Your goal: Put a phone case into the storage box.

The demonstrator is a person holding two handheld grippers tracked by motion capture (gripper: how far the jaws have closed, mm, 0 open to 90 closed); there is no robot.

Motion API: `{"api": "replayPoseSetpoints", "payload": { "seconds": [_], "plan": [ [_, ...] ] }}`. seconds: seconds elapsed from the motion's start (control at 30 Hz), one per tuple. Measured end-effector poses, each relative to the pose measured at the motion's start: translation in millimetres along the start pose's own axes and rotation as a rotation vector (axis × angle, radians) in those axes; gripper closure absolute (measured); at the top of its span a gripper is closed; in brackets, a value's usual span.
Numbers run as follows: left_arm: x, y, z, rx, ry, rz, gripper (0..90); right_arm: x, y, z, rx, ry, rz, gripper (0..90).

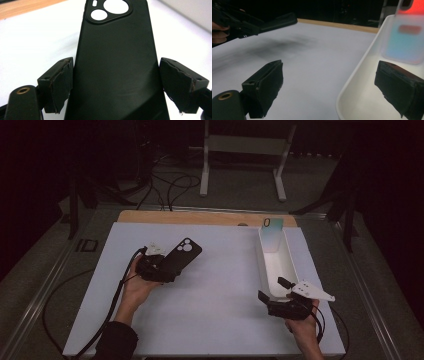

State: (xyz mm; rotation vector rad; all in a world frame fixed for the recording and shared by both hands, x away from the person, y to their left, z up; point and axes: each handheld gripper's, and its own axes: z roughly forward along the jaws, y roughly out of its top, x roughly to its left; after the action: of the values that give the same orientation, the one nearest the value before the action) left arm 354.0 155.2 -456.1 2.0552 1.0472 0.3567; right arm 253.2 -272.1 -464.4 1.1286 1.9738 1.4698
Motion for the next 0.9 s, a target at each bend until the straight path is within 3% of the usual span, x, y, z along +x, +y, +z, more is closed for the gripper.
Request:
{"api": "replayPoseSetpoints", "payload": {
  "seconds": [0.23,0.43,0.67,0.9],
  "plan": [
    [-24.6,0.1,-15.8,-0.037,-0.053,0.044,15.4,0.5,8.0,3.5,0.045,0.01,0.044,8.3],
    [-43.5,3.7,-22.1,-0.063,-0.101,0.079,15.3,3.3,16.7,9.8,0.046,0.055,0.071,8.3],
    [-72.1,10.3,-24.5,-0.085,-0.157,0.144,15.3,19.4,37.9,22.3,0.064,0.118,0.058,10.0],
    [-92.9,14.2,-23.9,-0.101,-0.204,0.186,15.3,31.6,51.4,37.3,0.09,0.187,0.089,14.3]
  ]
}}
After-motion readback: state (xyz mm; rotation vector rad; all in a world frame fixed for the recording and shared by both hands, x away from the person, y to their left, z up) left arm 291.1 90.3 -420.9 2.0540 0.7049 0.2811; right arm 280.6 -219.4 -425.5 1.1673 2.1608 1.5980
